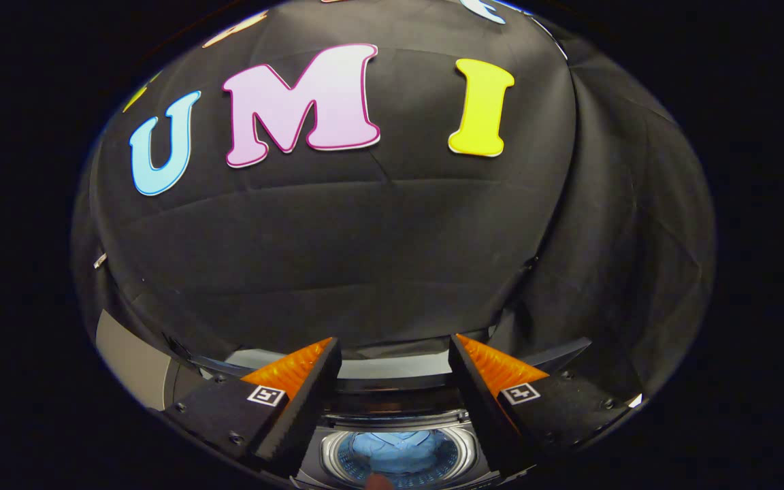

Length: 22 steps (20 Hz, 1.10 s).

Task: Put the clothes into the washing machine and then close the washing machine lid.

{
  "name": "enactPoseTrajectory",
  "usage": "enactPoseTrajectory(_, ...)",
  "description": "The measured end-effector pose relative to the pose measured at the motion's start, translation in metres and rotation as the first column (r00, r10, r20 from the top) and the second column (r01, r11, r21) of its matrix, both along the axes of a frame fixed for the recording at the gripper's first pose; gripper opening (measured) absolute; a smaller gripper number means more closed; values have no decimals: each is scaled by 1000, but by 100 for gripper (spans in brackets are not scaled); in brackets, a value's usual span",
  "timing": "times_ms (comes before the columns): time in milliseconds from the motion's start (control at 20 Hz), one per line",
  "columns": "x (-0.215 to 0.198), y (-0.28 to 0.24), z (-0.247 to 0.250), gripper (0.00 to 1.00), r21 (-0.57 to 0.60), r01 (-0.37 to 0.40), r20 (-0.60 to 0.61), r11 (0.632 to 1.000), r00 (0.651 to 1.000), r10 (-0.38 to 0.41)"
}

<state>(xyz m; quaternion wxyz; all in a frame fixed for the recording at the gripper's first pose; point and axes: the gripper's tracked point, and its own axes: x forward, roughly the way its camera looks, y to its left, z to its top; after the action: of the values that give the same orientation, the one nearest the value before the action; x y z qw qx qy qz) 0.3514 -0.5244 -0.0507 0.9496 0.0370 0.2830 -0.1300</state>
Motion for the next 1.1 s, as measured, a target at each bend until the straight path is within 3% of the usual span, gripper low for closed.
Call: enactPoseTrajectory(1100, -71, 13, 1, 100, -44, 16, 47, 999, 999, -14)
